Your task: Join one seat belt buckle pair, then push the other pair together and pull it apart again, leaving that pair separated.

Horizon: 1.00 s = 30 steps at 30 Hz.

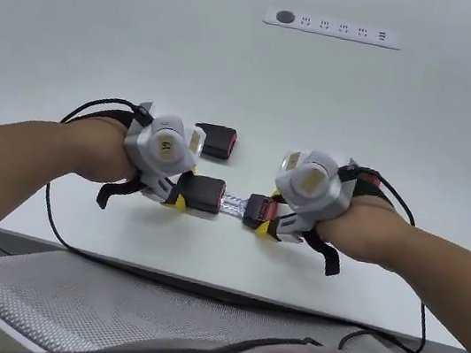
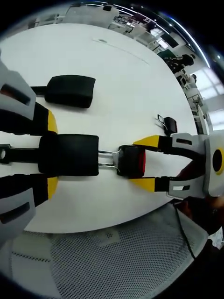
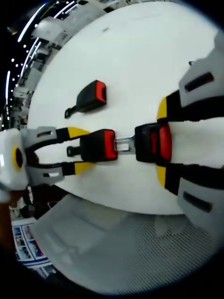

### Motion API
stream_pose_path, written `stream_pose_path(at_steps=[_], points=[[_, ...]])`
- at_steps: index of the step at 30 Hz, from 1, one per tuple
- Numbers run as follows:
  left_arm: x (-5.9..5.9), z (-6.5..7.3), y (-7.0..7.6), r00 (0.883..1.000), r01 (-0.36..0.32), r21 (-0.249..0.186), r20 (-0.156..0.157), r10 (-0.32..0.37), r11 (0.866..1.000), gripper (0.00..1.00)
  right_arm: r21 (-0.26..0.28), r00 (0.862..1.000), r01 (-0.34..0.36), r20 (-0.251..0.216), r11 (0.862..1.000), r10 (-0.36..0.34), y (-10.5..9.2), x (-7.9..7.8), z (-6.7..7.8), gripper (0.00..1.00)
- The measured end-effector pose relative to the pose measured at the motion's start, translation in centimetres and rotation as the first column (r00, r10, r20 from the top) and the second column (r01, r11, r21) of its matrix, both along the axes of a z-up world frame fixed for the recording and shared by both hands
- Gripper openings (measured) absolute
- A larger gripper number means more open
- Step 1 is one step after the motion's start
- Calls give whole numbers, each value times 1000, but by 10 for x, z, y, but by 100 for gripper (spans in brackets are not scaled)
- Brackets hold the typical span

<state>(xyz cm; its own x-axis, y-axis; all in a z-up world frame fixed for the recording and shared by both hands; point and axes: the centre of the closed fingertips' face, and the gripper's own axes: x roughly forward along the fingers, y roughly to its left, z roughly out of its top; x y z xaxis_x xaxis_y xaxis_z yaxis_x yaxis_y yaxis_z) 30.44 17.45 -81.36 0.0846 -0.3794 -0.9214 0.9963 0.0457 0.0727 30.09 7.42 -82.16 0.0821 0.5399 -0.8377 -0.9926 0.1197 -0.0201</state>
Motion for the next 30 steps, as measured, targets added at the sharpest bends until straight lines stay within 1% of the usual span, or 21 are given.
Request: stream_pose_path(at_steps=[3,5,7,9,12,13,14,18,21,24,28,30], points=[[1,-1,1,1000,2,-4,3,-2,1000,31,-4,1000,-10,4,1000,10,0,2,2,33],[1,-1,1,1000,4,-5,2,-4,1000,31,-2,1000,-20,13,1000,20,4,3,4,33],[2,-2,2,1000,6,-4,-1,-6,1000,31,-15,999,-37,23,999,37,5,3,1,33],[1,-2,1,1000,11,0,-3,-11,1000,31,4,1000,-24,10,1000,24,9,5,2,33],[1,-2,1,1000,13,2,-4,-13,1000,31,15,999,-31,14,999,31,12,5,2,33],[2,-3,1,1000,15,-6,-5,-15,1000,31,22,999,-33,17,999,33,13,5,2,33],[1,-3,2,1000,15,-6,-6,-15,1000,31,11,999,-32,14,999,32,12,5,0,33],[0,-3,1,1000,22,-20,-9,-22,1000,31,34,1000,-27,14,999,27,13,4,2,32],[0,-3,0,999,31,-10,-17,-31,999,30,33,1000,-28,12,999,27,17,4,2,31],[-1,-2,0,999,39,-6,-31,-39,999,30,24,999,-44,10,999,44,22,5,2,31],[-2,-2,0,999,37,-7,-38,-37,999,30,24,999,-44,1,999,44,22,5,2,31],[-2,-2,0,999,30,-12,-42,-30,999,30,15,999,-48,8,999,47,23,5,3,31]])
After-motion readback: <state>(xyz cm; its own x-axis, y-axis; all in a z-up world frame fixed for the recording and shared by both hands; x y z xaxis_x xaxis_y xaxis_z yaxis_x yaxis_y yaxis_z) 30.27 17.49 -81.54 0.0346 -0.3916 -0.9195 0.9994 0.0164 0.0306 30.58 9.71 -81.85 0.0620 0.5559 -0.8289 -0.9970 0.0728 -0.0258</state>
